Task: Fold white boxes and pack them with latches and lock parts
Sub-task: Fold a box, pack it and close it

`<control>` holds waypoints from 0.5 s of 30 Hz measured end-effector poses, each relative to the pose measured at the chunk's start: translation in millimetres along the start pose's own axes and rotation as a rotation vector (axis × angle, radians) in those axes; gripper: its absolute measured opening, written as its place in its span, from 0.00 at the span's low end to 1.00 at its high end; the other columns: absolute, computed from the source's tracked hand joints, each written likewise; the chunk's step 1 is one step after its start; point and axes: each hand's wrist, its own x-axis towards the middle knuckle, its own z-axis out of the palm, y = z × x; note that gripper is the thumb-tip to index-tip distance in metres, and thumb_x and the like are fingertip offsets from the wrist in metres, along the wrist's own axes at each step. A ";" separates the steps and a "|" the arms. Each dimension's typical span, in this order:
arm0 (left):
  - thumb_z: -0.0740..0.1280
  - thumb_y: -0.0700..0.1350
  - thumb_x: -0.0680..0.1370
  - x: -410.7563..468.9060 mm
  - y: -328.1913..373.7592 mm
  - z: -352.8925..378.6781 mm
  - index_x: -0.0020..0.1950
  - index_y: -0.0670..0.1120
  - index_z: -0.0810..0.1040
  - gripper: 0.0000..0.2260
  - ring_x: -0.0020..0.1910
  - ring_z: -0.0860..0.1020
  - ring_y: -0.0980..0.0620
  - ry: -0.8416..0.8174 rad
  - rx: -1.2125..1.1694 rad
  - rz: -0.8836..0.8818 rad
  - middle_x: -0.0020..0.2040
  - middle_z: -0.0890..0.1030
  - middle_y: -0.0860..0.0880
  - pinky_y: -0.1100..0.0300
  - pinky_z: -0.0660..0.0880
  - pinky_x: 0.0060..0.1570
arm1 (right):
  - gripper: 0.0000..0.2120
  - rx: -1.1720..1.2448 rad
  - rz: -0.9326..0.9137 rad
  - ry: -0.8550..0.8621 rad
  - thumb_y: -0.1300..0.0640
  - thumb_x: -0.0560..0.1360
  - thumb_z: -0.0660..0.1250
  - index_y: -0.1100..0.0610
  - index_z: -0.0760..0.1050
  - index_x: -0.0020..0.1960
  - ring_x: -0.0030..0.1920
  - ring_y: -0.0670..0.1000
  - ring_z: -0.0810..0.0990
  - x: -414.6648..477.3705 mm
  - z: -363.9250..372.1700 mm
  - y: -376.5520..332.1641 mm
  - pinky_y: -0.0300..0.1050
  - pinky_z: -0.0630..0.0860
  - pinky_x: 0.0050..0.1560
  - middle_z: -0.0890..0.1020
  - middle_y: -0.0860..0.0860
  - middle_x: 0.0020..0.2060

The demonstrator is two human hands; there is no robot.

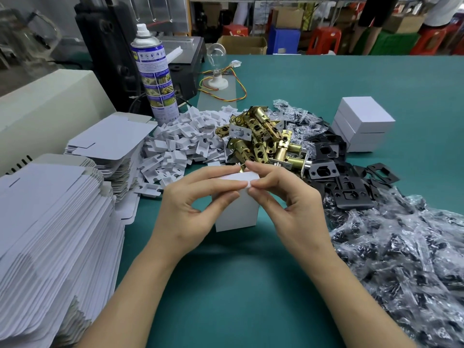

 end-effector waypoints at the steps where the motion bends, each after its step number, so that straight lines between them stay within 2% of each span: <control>1: 0.73 0.40 0.79 -0.1 -0.3 0.2 0.58 0.47 0.87 0.09 0.61 0.84 0.51 -0.001 0.001 0.004 0.62 0.85 0.50 0.61 0.79 0.59 | 0.02 0.003 0.002 -0.009 0.63 0.79 0.71 0.57 0.80 0.50 0.62 0.50 0.83 0.0 -0.4 0.6 0.49 0.80 0.62 0.83 0.49 0.62; 4: 0.73 0.39 0.79 0.4 -1.3 -0.8 0.60 0.49 0.86 0.10 0.63 0.83 0.52 -0.005 0.000 0.019 0.63 0.85 0.51 0.60 0.78 0.62 | 0.07 -0.021 -0.019 -0.036 0.64 0.79 0.71 0.55 0.82 0.55 0.65 0.50 0.81 -0.1 -0.2 -0.2 0.46 0.79 0.63 0.82 0.48 0.63; 6: 0.73 0.40 0.80 0.1 -2.2 -0.6 0.60 0.48 0.86 0.10 0.64 0.83 0.52 -0.010 -0.004 0.013 0.63 0.85 0.51 0.59 0.78 0.63 | 0.07 -0.030 -0.028 -0.031 0.64 0.79 0.72 0.54 0.82 0.54 0.65 0.50 0.81 0.1 0.5 -0.3 0.47 0.79 0.63 0.83 0.48 0.62; 11: 0.72 0.42 0.80 -0.7 -1.0 0.8 0.58 0.48 0.88 0.09 0.62 0.83 0.48 -0.025 -0.061 -0.078 0.62 0.85 0.52 0.61 0.79 0.53 | 0.05 -0.050 -0.040 -0.002 0.63 0.79 0.72 0.55 0.81 0.52 0.63 0.50 0.82 1.2 1.7 1.2 0.50 0.80 0.62 0.83 0.49 0.60; 15: 0.72 0.43 0.80 -0.4 -1.2 0.3 0.58 0.48 0.88 0.09 0.61 0.83 0.48 -0.030 -0.073 -0.080 0.61 0.85 0.53 0.63 0.77 0.52 | 0.06 -0.050 -0.042 -0.001 0.63 0.79 0.71 0.54 0.81 0.52 0.63 0.51 0.82 0.3 2.4 0.6 0.47 0.80 0.61 0.83 0.48 0.60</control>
